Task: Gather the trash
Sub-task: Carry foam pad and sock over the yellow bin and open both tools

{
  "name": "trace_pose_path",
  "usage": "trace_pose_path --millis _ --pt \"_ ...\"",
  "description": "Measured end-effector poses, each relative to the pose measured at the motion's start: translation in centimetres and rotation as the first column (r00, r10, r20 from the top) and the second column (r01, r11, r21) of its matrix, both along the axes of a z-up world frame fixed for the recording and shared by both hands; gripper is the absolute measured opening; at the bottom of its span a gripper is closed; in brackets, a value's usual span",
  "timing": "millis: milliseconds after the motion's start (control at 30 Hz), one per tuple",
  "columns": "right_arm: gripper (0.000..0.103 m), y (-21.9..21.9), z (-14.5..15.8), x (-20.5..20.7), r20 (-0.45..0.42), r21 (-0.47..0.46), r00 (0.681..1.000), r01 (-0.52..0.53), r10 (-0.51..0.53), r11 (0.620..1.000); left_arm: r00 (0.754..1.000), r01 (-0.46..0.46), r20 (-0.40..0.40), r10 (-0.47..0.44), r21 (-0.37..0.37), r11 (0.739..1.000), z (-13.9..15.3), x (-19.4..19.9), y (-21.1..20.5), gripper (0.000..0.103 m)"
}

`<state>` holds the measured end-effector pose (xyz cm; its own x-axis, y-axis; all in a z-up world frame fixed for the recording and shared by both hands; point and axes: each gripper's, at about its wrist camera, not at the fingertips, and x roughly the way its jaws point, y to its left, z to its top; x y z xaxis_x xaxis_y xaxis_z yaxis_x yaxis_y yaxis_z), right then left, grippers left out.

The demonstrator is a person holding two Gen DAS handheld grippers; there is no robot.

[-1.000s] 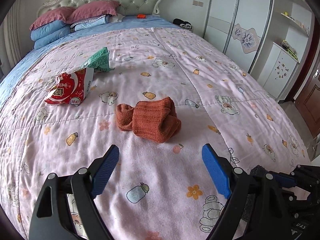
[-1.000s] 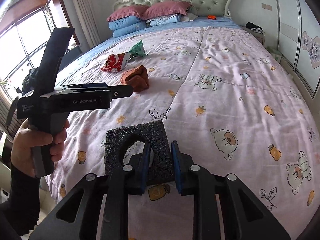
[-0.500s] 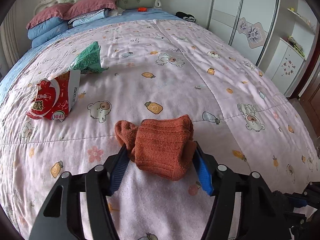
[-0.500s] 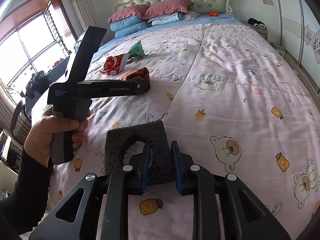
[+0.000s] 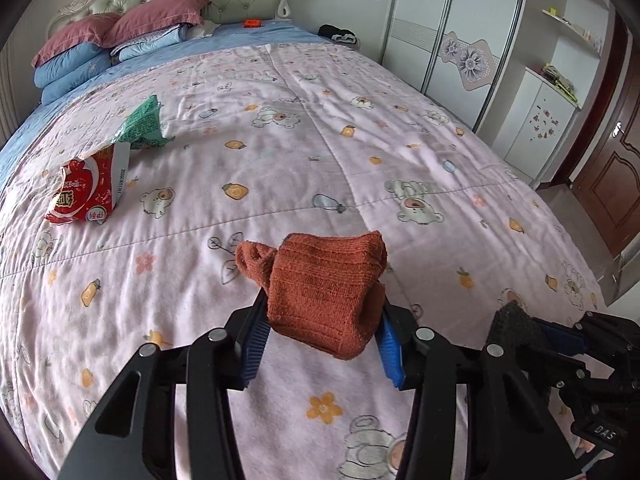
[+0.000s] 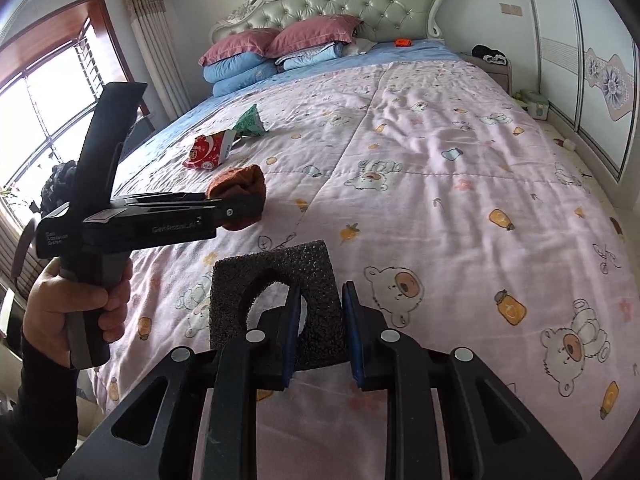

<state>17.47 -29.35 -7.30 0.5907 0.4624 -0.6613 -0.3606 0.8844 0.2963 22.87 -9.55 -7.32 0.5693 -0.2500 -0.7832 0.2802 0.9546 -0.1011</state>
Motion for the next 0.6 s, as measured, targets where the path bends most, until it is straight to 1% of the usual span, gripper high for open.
trace_pose_path --millis 67,167,333,467,600 --pt "0.021 -1.4 0.1 -0.4 0.005 0.012 1.000 0.023 -0.024 1.000 1.000 0.031 0.000 -0.031 -0.008 0.999 0.5 -0.8 -1.4 0.048" --pt "0.021 -3.8 0.3 -1.1 0.021 0.016 0.997 0.070 -0.070 0.997 0.997 0.079 0.010 -0.079 0.001 0.997 1.1 -1.9 -4.0 0.048" --pt "0.021 -8.8 0.6 -2.6 0.036 0.029 0.987 0.156 -0.157 0.987 0.986 0.167 0.014 -0.167 0.006 0.986 1.9 -3.1 -9.2 0.048" --pt "0.021 -13.1 0.5 -3.5 0.039 0.040 0.972 0.231 -0.232 0.972 0.971 0.237 0.011 -0.237 0.019 0.971 1.9 -3.9 -13.8 0.048" --pt "0.021 -17.4 0.3 -4.6 0.036 0.052 0.951 0.306 -0.308 0.951 0.950 0.311 0.004 -0.311 0.032 0.950 1.6 -4.6 -18.7 0.048"
